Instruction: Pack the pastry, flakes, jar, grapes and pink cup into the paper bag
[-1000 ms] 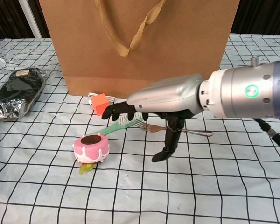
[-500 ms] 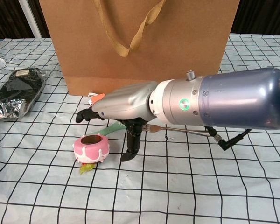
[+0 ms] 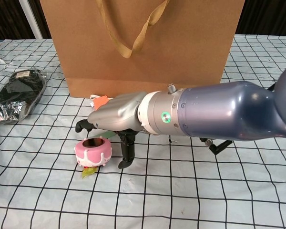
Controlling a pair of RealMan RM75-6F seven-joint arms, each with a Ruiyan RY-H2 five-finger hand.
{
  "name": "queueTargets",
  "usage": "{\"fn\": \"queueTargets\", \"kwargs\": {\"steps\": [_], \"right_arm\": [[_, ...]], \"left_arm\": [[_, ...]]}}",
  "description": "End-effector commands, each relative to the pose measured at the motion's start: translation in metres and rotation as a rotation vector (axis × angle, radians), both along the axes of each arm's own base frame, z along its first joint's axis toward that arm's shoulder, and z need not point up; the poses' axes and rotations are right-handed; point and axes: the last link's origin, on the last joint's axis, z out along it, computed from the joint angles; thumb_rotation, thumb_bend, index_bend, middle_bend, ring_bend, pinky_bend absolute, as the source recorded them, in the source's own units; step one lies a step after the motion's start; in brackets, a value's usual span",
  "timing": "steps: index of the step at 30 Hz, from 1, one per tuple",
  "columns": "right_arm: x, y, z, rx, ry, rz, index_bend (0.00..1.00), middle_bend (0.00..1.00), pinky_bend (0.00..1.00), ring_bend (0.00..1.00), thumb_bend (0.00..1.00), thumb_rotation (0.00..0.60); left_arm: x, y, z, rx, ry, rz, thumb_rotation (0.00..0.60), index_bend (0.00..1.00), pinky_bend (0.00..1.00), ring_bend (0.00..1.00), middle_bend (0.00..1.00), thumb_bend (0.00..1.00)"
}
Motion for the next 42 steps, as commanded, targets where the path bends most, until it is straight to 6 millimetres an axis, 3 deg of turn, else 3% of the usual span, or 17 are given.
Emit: {"fn": "queueTargets", "kwargs": {"steps": [1, 21, 31, 38, 42], "right_arm": [[0.004, 0.000, -0.003, -0.007, -0.008, 0.013, 0.09, 0.13, 0.25, 0.19, 0.17, 0.600], [0.010, 0.002, -0.017, -0.025, -0.013, 0.033, 0.23, 0.27, 0.25, 0.29, 0.18, 0.600], [0.012, 0.003, -0.015, -0.028, -0.031, 0.038, 0.35, 0.38, 0.28, 0.40, 0.35, 0.600], [0.015, -0.004, 0.007, -0.055, -0.118, -0.006, 0.38, 0.40, 0.29, 0.42, 0.38, 0.600], [0.010, -0.008, 0.037, -0.086, -0.189, -0.045, 0.38, 0.41, 0.29, 0.42, 0.38, 0.600]], "left_arm": [[0.000, 0.000, 0.000, 0.001, 0.001, -0.001, 0.600, 0.15, 0.12, 0.02, 0.07, 0.05], [-0.001, -0.001, 0.002, 0.003, -0.005, 0.000, 0.600, 0.15, 0.12, 0.02, 0.07, 0.05], [-0.001, -0.001, 0.003, 0.005, -0.007, 0.001, 0.600, 0.15, 0.12, 0.02, 0.07, 0.05], [-0.001, -0.001, 0.002, 0.003, -0.004, 0.001, 0.600, 0.15, 0.12, 0.02, 0.07, 0.05], [-0.002, -0.002, 0.002, 0.005, 0.000, 0.002, 0.600, 0.15, 0.12, 0.02, 0.07, 0.05]]}}
